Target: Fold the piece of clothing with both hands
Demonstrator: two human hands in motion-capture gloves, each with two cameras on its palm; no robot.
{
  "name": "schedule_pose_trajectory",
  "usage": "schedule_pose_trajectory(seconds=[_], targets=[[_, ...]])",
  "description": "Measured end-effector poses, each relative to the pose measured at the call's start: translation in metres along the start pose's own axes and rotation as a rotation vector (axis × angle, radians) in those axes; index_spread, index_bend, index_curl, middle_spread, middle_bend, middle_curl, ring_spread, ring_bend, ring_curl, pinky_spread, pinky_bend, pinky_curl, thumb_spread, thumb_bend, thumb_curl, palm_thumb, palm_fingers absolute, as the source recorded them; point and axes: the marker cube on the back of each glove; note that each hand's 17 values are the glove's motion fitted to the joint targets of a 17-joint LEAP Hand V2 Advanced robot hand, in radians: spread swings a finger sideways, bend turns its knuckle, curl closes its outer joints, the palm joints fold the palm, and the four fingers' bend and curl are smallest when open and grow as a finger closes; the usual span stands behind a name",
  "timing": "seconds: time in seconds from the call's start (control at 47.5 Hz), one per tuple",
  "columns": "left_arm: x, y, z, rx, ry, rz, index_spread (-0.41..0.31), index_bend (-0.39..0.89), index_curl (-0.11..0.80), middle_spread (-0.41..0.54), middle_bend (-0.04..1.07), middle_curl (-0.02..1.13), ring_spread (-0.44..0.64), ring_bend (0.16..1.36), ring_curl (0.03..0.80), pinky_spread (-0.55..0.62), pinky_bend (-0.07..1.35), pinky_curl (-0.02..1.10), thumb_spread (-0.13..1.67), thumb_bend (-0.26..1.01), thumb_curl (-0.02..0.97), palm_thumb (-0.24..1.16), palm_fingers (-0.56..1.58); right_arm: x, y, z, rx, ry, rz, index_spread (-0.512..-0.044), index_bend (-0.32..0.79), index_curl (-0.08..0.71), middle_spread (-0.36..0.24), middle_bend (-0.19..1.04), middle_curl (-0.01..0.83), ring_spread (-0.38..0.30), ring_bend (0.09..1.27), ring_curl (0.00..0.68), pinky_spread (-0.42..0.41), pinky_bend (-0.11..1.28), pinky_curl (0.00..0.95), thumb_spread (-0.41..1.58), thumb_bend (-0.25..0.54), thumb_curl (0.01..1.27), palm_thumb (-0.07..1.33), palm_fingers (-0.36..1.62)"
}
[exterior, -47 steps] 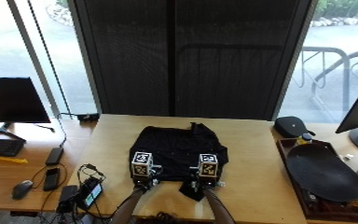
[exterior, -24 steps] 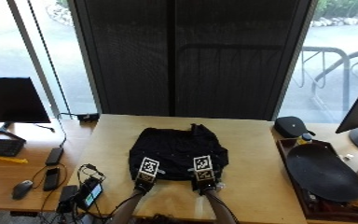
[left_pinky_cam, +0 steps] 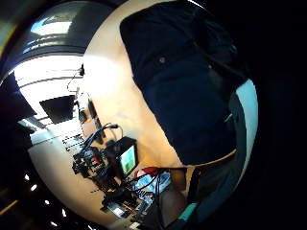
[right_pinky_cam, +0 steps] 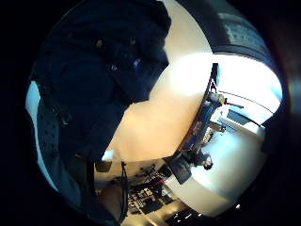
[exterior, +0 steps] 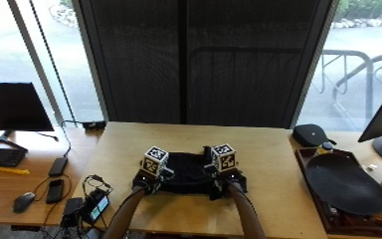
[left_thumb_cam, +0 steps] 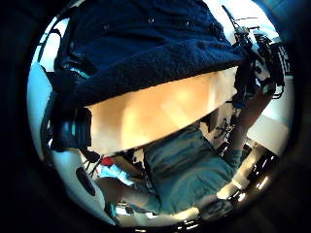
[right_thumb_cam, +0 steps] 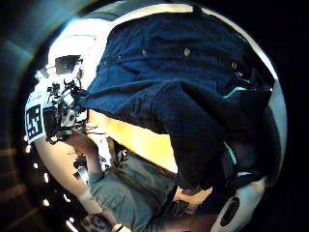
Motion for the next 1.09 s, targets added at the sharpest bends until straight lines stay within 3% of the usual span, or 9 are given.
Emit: schedule_pose_trajectory(seconds=[0.105, 0.337, 0.442, 0.59, 0.737, 0.821, 0.948, 1.011, 1.095], targets=[[-0.012, -0.009, -0.038, 0.038, -0.036, -0.063, -0.302, 0.18, 0.431, -0.340, 0.42, 0.50, -0.38, 0.64, 0.398, -0.12, 0.13, 0.27, 1.01, -0.02, 0.442, 0.85, 1.17, 0.012, -0.001, -0.047, -0.017, 0.022, 0.115, -0.312, 0.11, 0.313, -0.254, 0.40, 0.445, -0.280, 0.68, 0.431, -0.332, 0.56, 0.364, 1.16, 0.031, 0.34, 0.96, 1.31], [-0.040, -0.086, -0.071, 0.246, -0.148, -0.298, -0.305, 0.18, 0.445, -0.347, 0.49, 0.52, -0.38, 0.67, 0.414, -0.10, 0.10, 0.24, 1.07, -0.03, 0.421, 0.78, 1.16, 0.027, -0.060, -0.094, 0.235, 0.068, 0.312, -0.307, 0.13, 0.319, -0.242, 0.48, 0.478, -0.258, 0.74, 0.456, -0.354, 0.56, 0.369, 1.08, -0.018, 0.34, 0.95, 1.33], [-0.031, -0.131, -0.076, 0.421, -0.219, -0.297, -0.309, 0.20, 0.459, -0.351, 0.53, 0.52, -0.38, 0.69, 0.424, -0.06, 0.06, 0.20, 1.14, -0.02, 0.402, 0.77, 1.14, 0.037, -0.104, -0.070, 0.230, 0.170, 0.432, -0.308, 0.14, 0.323, -0.235, 0.48, 0.485, -0.249, 0.75, 0.464, -0.352, 0.57, 0.375, 1.11, -0.014, 0.33, 0.94, 1.31], [-0.031, -0.187, -0.039, 0.497, -0.246, -0.294, -0.311, 0.23, 0.482, -0.346, 0.55, 0.54, -0.37, 0.71, 0.434, -0.01, 0.06, 0.15, 1.23, 0.00, 0.379, 0.79, 1.11, 0.053, -0.139, -0.027, 0.179, 0.261, 0.538, -0.312, 0.14, 0.329, -0.238, 0.46, 0.487, -0.246, 0.74, 0.467, -0.341, 0.60, 0.386, 1.16, -0.007, 0.33, 0.97, 1.28], [-0.040, -0.199, 0.003, 0.331, -0.186, -0.320, -0.315, 0.24, 0.497, -0.342, 0.55, 0.54, -0.37, 0.70, 0.437, 0.01, 0.08, 0.12, 1.29, 0.00, 0.360, 0.80, 1.09, 0.060, -0.168, -0.002, 0.225, 0.186, 0.509, -0.315, 0.15, 0.339, -0.246, 0.44, 0.484, -0.245, 0.74, 0.470, -0.337, 0.60, 0.388, 1.15, -0.017, 0.33, 0.97, 1.28], [-0.039, -0.208, 0.010, 0.333, -0.120, -0.279, -0.316, 0.24, 0.502, -0.340, 0.55, 0.54, -0.36, 0.70, 0.441, 0.02, 0.08, 0.11, 1.31, 0.00, 0.350, 0.80, 1.09, 0.065, -0.175, 0.003, 0.225, 0.166, 0.496, -0.317, 0.16, 0.346, -0.248, 0.43, 0.483, -0.245, 0.73, 0.470, -0.336, 0.60, 0.388, 1.13, -0.018, 0.33, 0.97, 1.29], [-0.035, -0.186, 0.003, 0.248, -0.081, -0.258, -0.303, 0.18, 0.494, -0.338, 0.56, 0.54, -0.36, 0.72, 0.447, 0.03, 0.10, 0.09, 1.33, 0.00, 0.343, 0.82, 1.08, 0.071, -0.163, -0.011, 0.289, 0.136, 0.480, -0.318, 0.15, 0.351, -0.260, 0.42, 0.484, -0.243, 0.73, 0.473, -0.336, 0.59, 0.388, 1.11, -0.017, 0.33, 0.96, 1.29], [-0.044, -0.177, -0.012, 0.330, -0.113, -0.299, -0.259, 0.03, 0.444, -0.321, 0.55, 0.54, -0.35, 0.75, 0.461, 0.06, 0.15, 0.11, 1.32, -0.01, 0.338, 0.81, 0.92, 0.073, -0.146, -0.025, 0.356, 0.077, 0.463, -0.317, 0.13, 0.344, -0.265, 0.42, 0.483, -0.245, 0.72, 0.471, -0.323, 0.60, 0.389, 1.11, -0.013, 0.33, 0.97, 1.23], [-0.061, -0.159, -0.030, 0.515, -0.165, -0.365, -0.204, 0.00, 0.388, -0.285, 0.51, 0.55, -0.31, 0.75, 0.476, 0.11, 0.23, 0.15, 1.30, -0.03, 0.332, 0.77, 0.72, 0.087, -0.120, -0.043, 0.570, 0.004, 0.452, -0.320, 0.11, 0.332, -0.249, 0.35, 0.466, -0.251, 0.63, 0.446, -0.262, 0.59, 0.386, 1.11, -0.020, 0.34, 0.95, 1.05]])
